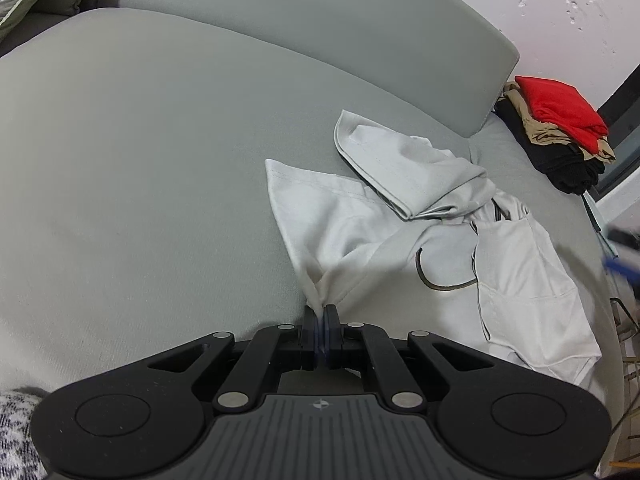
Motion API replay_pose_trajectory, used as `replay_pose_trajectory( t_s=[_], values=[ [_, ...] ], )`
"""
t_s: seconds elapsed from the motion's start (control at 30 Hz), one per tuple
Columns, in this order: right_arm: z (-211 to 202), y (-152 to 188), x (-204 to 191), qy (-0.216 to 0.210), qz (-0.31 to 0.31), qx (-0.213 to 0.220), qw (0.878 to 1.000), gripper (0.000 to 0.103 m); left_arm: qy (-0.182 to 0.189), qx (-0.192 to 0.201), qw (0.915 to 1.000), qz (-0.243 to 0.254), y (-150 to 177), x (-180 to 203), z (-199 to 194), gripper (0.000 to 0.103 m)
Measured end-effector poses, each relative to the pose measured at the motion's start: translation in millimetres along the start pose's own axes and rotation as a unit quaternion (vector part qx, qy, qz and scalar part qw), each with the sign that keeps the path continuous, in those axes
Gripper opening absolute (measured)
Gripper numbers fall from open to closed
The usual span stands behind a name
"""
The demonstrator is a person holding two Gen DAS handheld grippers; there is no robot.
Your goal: Fold clothes
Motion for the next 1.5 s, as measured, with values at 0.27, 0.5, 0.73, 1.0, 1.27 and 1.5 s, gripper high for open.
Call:
replay_pose_trajectory(
  t_s=[0.27, 0.5, 0.73, 1.0, 1.27, 1.5],
  values=[
    [-49, 67, 82, -0.019, 0.06, -0.065, 0.996, 0.047, -0.002, -0.002, 0.9999, -0.013, 4, -3, 0, 0.005],
    [-16, 84, 105, -0.032, 0.116, -0.077, 0.99, 0.041, 0.001, -0.005, 0.9998, -0.018, 4, -6, 2, 0.005],
    [16, 85, 101, -0.014, 0.063, -0.051, 0.997, 0.029, 0.012, -0.005, 0.9995, -0.028, 5, -11, 6, 0.008],
    [21, 86, 107, -0.086, 0.047, -0.049, 0.994, 0.01, 0.045, -0.005, 0.998, -0.044, 5, -16, 7, 0.014],
    [42, 82, 103, -0.098, 0.056, -0.049, 0.992, 0.01, 0.088, -0.025, 0.9958, 0.008, -2, 10, 31, 0.034],
    [35, 78, 101, -0.076, 0.082, -0.043, 0.993, 0.003, 0.104, -0.031, 0.9923, -0.058, -1, -7, 29, 0.002]
  ],
)
Point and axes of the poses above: each gripper's, at about its wrist camera, not at the fingertips, and z roughly the way its jaws point, x to its right, y to its underside, the point moved 1 cm from there along z, roughly the way its jaws point
